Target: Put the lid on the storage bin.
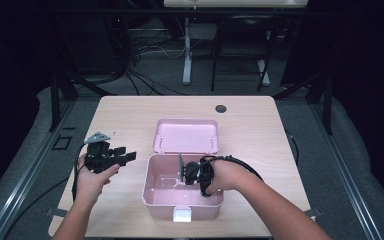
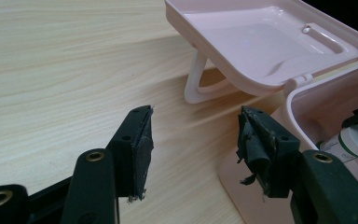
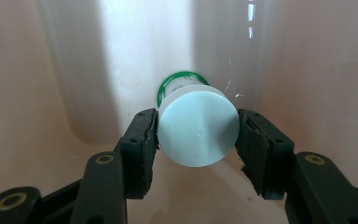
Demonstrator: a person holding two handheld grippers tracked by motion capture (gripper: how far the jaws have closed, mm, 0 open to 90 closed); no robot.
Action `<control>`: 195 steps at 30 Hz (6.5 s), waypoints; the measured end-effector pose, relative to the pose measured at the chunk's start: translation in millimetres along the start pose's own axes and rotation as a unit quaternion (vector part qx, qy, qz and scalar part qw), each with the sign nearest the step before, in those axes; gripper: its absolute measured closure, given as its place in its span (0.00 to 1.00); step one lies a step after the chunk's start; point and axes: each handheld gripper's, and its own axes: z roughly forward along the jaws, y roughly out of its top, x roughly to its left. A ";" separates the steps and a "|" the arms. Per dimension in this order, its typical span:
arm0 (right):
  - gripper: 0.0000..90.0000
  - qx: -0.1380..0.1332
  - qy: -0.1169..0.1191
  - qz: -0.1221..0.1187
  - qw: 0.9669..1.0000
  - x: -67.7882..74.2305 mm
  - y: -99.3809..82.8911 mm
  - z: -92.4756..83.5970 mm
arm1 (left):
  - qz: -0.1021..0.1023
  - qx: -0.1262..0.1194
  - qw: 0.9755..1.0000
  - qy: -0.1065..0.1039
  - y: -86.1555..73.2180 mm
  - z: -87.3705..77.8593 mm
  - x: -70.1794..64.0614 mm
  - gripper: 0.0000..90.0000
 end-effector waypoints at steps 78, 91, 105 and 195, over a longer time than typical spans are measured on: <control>0.63 -0.222 -0.086 0.262 0.935 -51.2 -61.0 -69.7 | 0.074 -0.008 0.996 -0.050 5.9 -2.4 -33.8 0.59; 0.67 -0.244 -0.102 0.339 0.903 -69.0 -71.7 -66.6 | 0.076 0.017 0.995 -0.069 4.1 2.9 -43.4 0.69; 0.75 -0.253 -0.091 0.426 0.864 -94.5 -84.7 -53.3 | 0.085 0.039 0.993 -0.073 0.9 9.7 -51.2 0.79; 0.92 -0.260 -0.059 0.590 0.762 -136.0 -71.2 -22.8 | 0.077 0.029 0.994 -0.073 -1.1 9.1 -51.3 0.84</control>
